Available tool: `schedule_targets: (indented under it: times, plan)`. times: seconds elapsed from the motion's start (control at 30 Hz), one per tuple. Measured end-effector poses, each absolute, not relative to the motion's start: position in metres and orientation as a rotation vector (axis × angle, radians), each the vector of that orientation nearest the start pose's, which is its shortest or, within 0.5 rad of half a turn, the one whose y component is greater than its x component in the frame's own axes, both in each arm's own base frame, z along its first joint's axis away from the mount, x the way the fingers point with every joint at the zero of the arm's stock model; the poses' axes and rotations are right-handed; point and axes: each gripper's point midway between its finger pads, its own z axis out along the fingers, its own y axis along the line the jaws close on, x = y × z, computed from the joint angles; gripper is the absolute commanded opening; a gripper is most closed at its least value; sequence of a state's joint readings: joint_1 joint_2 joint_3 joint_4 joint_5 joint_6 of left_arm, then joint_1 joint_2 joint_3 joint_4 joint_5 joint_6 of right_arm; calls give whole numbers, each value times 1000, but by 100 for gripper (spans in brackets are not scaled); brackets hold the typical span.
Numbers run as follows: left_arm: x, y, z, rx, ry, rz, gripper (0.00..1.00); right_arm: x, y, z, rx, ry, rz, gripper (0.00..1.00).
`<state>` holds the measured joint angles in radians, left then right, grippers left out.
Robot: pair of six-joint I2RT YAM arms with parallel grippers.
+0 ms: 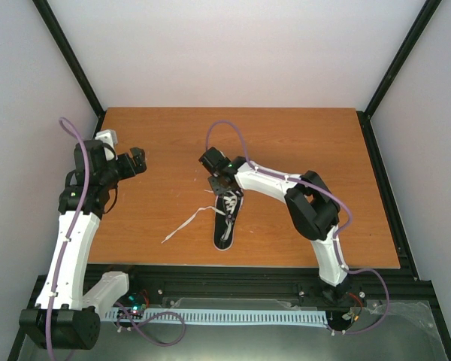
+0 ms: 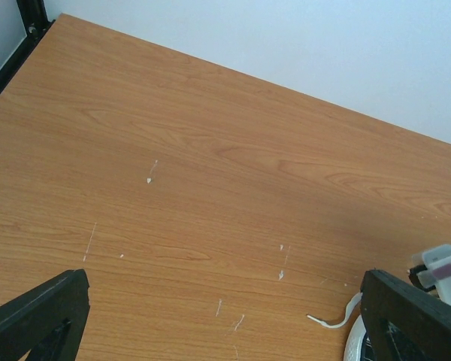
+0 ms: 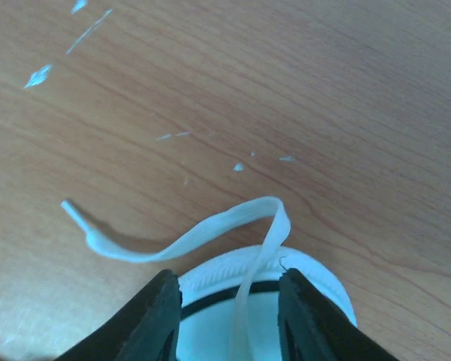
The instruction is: Tie the shoes
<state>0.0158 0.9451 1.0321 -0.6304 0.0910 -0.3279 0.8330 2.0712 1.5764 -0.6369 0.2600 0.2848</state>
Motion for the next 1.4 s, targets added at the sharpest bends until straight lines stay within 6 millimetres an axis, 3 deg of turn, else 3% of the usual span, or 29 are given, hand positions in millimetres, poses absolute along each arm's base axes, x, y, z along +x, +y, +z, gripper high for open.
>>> schedule_targets:
  times: [0.13,0.23,0.5,0.63,0.73,0.8,0.87,0.9,1.0,1.03,1.1,1.17,1.27,1.4]
  plan:
    - [313,-11,276,-313,2117,-280,100,370,334,58,-614,2564,-22,22]
    - [312,-10,274,-315,2125,-278,100,371,331,56,-611,2567,-43,4]
    - [311,-9,276,-320,2119,-269,100,361,319,62,-570,2572,-40,3]
    - [309,-9,275,-321,2117,-266,100,342,291,100,-477,2534,-20,3]
    - [309,-9,274,-321,2120,-267,100,324,257,144,-317,2450,23,3]
    - [309,-9,274,-319,2122,-270,100,309,232,157,-198,2410,51,3]
    - [309,-10,273,-318,2124,-274,100,290,207,145,-93,2423,60,9]
    - [310,-10,273,-317,2125,-276,100,279,195,131,-53,2448,49,18]
    - [310,-11,273,-313,2125,-283,100,249,170,81,32,2559,9,64]
    - [310,-11,273,-313,2126,-283,100,238,161,66,46,2603,-14,74]
    - [309,-11,273,-313,2125,-283,100,228,153,56,64,2639,-40,82]
    - [309,-11,273,-314,2126,-281,100,231,155,67,61,2616,-16,87]
    - [308,-10,273,-316,2122,-277,100,250,178,108,-1,2523,94,87]
    - [305,-9,277,-317,2104,-268,100,272,237,161,-213,2411,355,87]
